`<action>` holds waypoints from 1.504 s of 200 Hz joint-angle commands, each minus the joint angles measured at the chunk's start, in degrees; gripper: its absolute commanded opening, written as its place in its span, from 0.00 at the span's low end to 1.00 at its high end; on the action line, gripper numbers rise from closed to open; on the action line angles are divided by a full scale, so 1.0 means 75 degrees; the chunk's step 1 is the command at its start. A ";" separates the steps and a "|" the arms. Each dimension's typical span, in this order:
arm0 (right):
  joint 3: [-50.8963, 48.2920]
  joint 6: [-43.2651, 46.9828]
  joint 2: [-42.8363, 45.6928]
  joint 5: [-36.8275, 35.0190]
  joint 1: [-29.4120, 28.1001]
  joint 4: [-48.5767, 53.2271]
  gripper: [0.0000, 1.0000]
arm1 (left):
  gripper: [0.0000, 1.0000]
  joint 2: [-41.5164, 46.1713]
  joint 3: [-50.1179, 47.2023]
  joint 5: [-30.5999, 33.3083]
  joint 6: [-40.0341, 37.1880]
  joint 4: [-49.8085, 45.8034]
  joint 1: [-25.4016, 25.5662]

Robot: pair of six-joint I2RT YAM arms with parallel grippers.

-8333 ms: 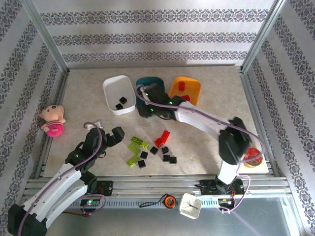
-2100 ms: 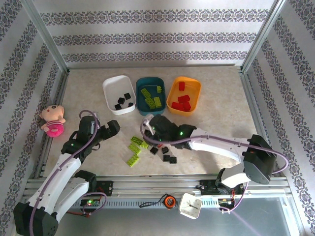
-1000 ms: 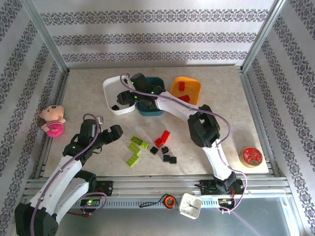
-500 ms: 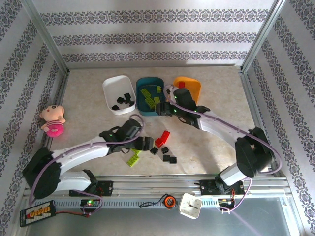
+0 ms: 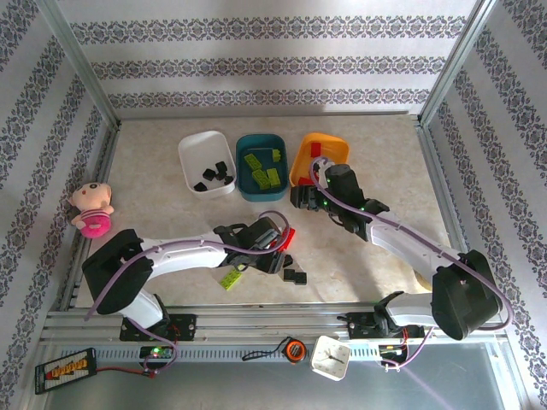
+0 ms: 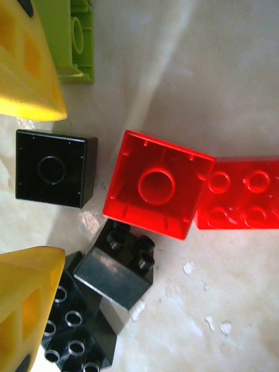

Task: Sort the legos into containers by color
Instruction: Pick up the lego from the middle-left of the table, then place the lego in the container.

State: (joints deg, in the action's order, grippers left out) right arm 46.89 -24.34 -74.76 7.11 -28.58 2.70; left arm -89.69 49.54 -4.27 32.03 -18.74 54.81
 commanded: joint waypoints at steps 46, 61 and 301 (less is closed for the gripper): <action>-0.0253 -0.0208 0.0463 0.0064 0.0211 -0.0204 0.72 | 0.59 -0.0605 0.0232 0.0757 -0.0378 -0.0302 0.0367; -0.0272 -0.0216 0.0505 0.0068 0.0242 -0.0196 0.72 | 0.59 -0.0728 0.0262 0.0779 -0.0392 -0.0322 0.0429; -0.0808 -0.0585 0.0825 0.0253 0.0248 -0.0232 0.72 | 0.23 -0.0906 0.2961 0.0359 -0.0541 0.0547 -0.5641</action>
State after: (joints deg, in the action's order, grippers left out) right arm 42.28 -27.57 -70.61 8.01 -27.09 1.43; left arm -91.15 66.98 -0.03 28.64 -15.33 15.16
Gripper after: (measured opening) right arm 0.725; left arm 0.283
